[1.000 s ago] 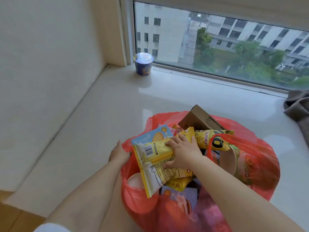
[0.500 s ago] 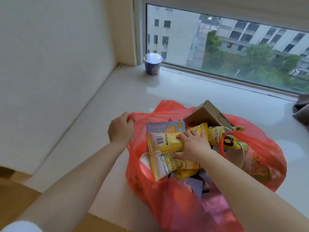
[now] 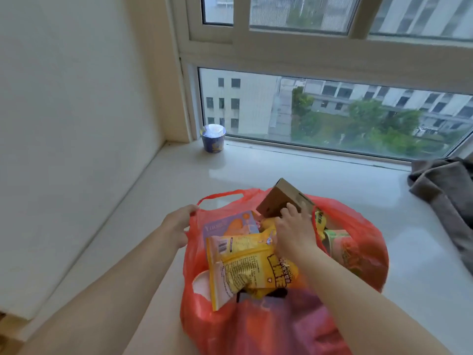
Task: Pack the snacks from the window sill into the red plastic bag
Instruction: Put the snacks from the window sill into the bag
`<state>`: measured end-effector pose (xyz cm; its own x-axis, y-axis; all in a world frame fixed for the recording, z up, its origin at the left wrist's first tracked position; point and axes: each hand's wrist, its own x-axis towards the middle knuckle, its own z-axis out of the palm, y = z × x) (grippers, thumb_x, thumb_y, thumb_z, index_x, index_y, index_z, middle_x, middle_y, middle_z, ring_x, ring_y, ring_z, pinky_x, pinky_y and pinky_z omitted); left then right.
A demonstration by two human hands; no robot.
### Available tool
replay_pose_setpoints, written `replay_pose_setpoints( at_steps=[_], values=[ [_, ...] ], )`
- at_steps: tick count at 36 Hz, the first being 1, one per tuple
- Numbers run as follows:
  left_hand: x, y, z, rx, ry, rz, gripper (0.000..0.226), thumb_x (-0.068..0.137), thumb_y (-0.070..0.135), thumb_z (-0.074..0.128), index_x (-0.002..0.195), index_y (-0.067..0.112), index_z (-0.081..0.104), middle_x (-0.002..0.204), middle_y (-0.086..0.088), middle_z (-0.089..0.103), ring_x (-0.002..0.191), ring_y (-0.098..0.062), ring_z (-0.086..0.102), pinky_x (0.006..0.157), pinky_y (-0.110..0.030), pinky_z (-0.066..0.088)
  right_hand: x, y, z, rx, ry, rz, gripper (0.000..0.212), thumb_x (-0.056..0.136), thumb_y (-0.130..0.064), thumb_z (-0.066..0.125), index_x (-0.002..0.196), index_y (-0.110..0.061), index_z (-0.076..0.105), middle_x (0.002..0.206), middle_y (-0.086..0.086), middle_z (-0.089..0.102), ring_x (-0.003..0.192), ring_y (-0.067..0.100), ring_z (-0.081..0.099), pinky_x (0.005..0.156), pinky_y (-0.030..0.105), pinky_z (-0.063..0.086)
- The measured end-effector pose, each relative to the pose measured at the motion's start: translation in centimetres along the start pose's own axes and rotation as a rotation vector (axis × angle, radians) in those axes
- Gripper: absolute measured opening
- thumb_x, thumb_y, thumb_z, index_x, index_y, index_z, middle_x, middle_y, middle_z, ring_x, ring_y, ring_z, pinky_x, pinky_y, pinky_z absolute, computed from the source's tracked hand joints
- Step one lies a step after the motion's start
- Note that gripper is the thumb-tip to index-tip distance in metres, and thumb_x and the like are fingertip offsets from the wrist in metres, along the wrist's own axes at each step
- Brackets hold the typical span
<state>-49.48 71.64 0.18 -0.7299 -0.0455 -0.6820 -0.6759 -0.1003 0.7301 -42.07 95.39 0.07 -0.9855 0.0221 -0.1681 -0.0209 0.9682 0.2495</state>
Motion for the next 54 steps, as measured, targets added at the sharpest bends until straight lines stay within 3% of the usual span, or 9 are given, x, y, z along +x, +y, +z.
replay_pose_setpoints(
  at_steps=[7, 9, 12, 15, 18, 28, 34, 44, 54],
  values=[
    [-1.3, 1.6, 4.4, -0.018, -0.161, 0.026, 0.037, 0.089, 0.007, 0.054, 0.053, 0.011, 0.063, 0.044, 0.003, 0.055, 0.034, -0.006, 0.048, 0.035, -0.013, 0.037, -1.3, 8.1, -1.8, -0.167, -0.079, 0.489, 0.062, 0.099, -0.023, 0.029, 0.150, -0.008, -0.002, 0.155, 0.027, 0.003, 0.143, 0.046, -0.004, 0.110, 0.063, -0.004],
    [-2.0, 2.9, 5.7, 0.153, -0.104, 0.197, 0.011, 0.084, 0.002, 0.060, 0.077, 0.010, 0.059, 0.049, 0.002, 0.052, 0.040, -0.007, 0.043, 0.036, -0.014, 0.030, -1.8, 10.3, -1.4, -0.150, -0.149, 0.601, 0.059, 0.098, -0.021, 0.033, 0.150, -0.008, 0.009, 0.150, 0.022, 0.029, 0.141, 0.042, 0.018, 0.112, 0.064, 0.002],
    [-3.5, 5.2, 7.1, 0.360, -0.038, 0.468, 0.028, 0.082, 0.005, 0.063, 0.106, 0.016, 0.052, 0.072, -0.004, 0.052, 0.054, -0.012, 0.046, 0.044, -0.023, 0.033, -3.4, 12.3, -1.6, -0.191, -0.343, 0.681, 0.041, 0.090, -0.011, 0.045, 0.130, -0.015, 0.051, 0.121, 0.005, 0.064, 0.116, 0.027, 0.057, 0.111, 0.061, 0.020],
    [-5.5, 7.5, 8.4, 0.522, -0.102, 0.567, 0.027, 0.084, 0.006, 0.061, 0.108, 0.018, 0.059, 0.071, -0.004, 0.053, 0.057, -0.013, 0.047, 0.048, -0.025, 0.034, -4.9, 13.2, -2.1, 0.136, -0.287, 0.771, 0.037, 0.091, -0.007, 0.042, 0.123, -0.012, 0.059, 0.127, 0.008, 0.060, 0.116, 0.027, 0.057, 0.096, 0.043, 0.045],
    [-7.1, 8.4, 9.3, 0.590, -0.159, 0.603, 0.022, 0.085, 0.007, 0.060, 0.105, 0.015, 0.063, 0.072, -0.004, 0.057, 0.056, -0.013, 0.046, 0.043, -0.019, 0.036, -5.7, 14.4, -2.9, 0.531, -0.085, 0.892, 0.033, 0.092, -0.011, 0.043, 0.119, -0.008, 0.061, 0.129, 0.012, 0.057, 0.118, 0.031, 0.054, 0.093, 0.037, 0.045],
    [-10.3, 9.1, 8.0, 0.275, -0.122, 0.605, 0.020, 0.089, 0.004, 0.056, 0.085, 0.020, 0.066, 0.041, 0.009, 0.047, 0.030, -0.007, 0.027, 0.036, -0.015, 0.020, -7.3, 16.7, -5.3, 0.860, 0.232, 0.749, 0.038, 0.099, -0.019, 0.035, 0.101, 0.004, 0.065, 0.118, 0.024, 0.060, 0.113, 0.036, 0.052, 0.091, 0.033, 0.038],
    [-15.4, 12.2, 7.0, 0.056, -0.098, 0.843, 0.029, 0.091, 0.001, 0.047, 0.085, 0.023, 0.065, 0.089, 0.003, 0.064, 0.038, -0.003, 0.039, 0.035, -0.016, 0.033, -6.4, 18.6, -10.2, 0.984, 0.510, 0.735, 0.041, 0.096, -0.024, 0.036, 0.096, 0.005, 0.065, 0.115, 0.031, 0.059, 0.111, 0.041, 0.052, 0.092, 0.038, 0.038],
    [-19.2, 12.5, 4.5, 0.016, 0.048, 1.042, 0.025, 0.089, 0.007, 0.051, 0.086, 0.027, 0.065, 0.094, 0.000, 0.068, 0.054, -0.009, 0.044, 0.049, -0.025, 0.035, -5.3, 20.5, -12.8, 1.039, 0.721, 0.758, 0.039, 0.098, -0.024, 0.036, 0.091, 0.001, 0.064, 0.103, 0.028, 0.063, 0.101, 0.040, 0.056, 0.090, 0.043, 0.042],
    [-18.6, 10.7, 4.3, 0.191, 0.089, 0.961, 0.020, 0.092, 0.012, 0.051, 0.104, 0.016, 0.067, 0.066, -0.001, 0.051, 0.054, -0.011, 0.040, 0.047, -0.031, 0.043, -5.0, 20.5, -9.9, 0.637, 0.457, 0.701, 0.036, 0.098, -0.020, 0.038, 0.101, 0.003, 0.065, 0.113, 0.029, 0.061, 0.108, 0.042, 0.055, 0.087, 0.038, 0.042]
  ],
)
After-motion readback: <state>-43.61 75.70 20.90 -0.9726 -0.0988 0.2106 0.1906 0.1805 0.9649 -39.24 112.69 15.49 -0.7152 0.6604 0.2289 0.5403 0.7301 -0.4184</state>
